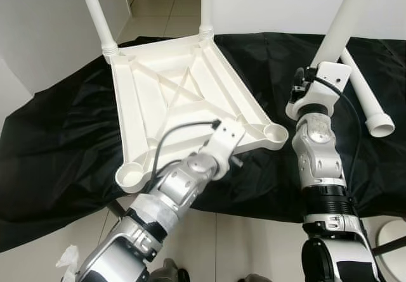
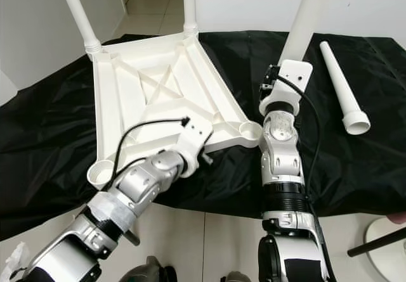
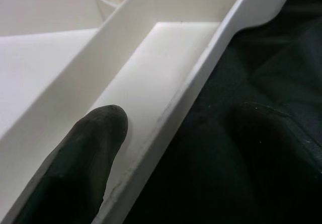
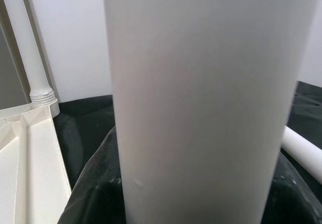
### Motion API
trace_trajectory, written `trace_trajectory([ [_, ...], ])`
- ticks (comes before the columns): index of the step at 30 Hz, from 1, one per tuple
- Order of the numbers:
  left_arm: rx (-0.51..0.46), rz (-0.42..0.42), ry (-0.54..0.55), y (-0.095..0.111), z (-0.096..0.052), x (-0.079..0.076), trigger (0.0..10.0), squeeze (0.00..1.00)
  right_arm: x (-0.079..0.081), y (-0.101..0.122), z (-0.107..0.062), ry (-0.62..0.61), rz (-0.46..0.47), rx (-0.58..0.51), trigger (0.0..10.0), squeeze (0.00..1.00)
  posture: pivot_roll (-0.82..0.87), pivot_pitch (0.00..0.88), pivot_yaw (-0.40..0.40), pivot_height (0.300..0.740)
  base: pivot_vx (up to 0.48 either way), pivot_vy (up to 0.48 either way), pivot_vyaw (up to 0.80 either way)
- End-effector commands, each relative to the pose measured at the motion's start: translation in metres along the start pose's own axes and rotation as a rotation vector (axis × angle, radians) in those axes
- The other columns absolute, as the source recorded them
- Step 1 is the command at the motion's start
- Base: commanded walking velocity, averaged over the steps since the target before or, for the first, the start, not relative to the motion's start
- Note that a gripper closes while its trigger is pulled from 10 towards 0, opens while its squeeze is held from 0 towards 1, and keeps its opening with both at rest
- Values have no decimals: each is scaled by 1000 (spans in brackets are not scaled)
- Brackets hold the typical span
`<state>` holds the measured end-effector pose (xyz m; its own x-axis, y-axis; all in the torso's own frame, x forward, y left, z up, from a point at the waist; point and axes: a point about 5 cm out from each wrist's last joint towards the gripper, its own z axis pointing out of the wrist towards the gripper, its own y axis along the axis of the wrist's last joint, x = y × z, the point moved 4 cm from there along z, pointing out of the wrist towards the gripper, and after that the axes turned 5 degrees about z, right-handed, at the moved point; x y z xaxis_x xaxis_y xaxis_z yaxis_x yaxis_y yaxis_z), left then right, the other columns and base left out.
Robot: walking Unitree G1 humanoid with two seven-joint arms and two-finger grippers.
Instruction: Building children table
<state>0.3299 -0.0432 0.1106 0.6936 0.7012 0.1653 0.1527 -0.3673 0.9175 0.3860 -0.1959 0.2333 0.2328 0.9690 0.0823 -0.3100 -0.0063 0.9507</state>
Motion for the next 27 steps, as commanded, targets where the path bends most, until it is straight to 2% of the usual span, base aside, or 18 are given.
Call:
trace_trajectory([
  [1,25,19,-242,-11,0,-25,10000,0,4,4,1,13,-7,-12,10000,0,-50,0,68,740,0,0,0],
  [8,51,22,-248,-13,10,-32,10000,0,5,6,2,12,-14,-16,10000,0,-59,0,76,740,0,0,0],
  [16,25,4,-240,3,19,-30,10000,0,3,5,1,7,-20,-11,10000,0,-63,6,80,740,0,0,0],
  [18,9,5,-253,12,22,-32,10000,0,4,5,1,7,-22,-11,10000,0,-65,9,83,740,0,0,0],
  [24,-21,13,-288,21,25,-38,10000,0,4,5,2,6,-24,-10,10000,0,-67,10,89,740,0,0,0],
  [25,-29,16,-299,23,25,-40,8667,0,4,5,2,4,-25,-9,10000,0,-68,9,92,740,0,0,0],
  [27,-34,18,-305,24,26,-40,8667,0,3,4,2,2,-25,-8,10000,0,-68,9,92,740,0,0,0],
])
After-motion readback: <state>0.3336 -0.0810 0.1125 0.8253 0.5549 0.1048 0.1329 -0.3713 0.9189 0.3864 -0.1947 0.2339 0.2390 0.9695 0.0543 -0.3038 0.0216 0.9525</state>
